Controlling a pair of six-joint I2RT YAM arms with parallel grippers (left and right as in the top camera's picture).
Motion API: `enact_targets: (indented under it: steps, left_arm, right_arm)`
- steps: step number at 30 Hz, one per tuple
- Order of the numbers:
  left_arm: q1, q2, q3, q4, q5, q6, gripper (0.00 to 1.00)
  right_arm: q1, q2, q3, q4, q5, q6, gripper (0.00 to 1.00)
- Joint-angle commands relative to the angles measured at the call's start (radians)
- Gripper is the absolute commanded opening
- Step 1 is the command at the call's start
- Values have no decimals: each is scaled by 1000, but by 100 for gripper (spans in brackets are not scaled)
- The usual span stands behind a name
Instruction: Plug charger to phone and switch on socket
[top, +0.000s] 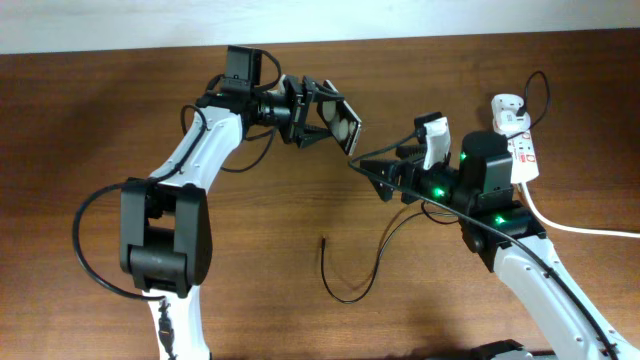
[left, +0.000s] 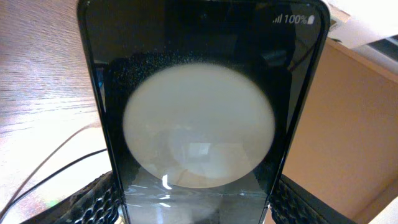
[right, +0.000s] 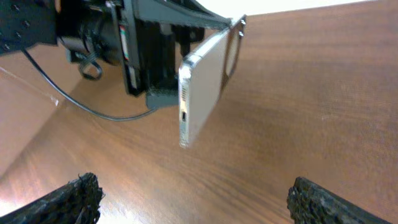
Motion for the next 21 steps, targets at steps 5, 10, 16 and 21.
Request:
enact_targets:
  steps: [5, 10, 16, 21]
  left_arm:
    - [-76, -2, 22, 35, -7, -63, 0]
    - [-138, -2, 22, 58, -4, -98, 0]
    - [-180, -2, 22, 61, -7, -118, 0]
    - [-202, -2, 22, 61, -9, -122, 0]
  right_arm:
    - [7, 6, 20, 68, 5, 90, 99]
    - [7, 43, 20, 68, 53, 102, 99]
    - [7, 110, 20, 70, 71, 102, 91]
    - [7, 110, 21, 80, 105, 102, 62]
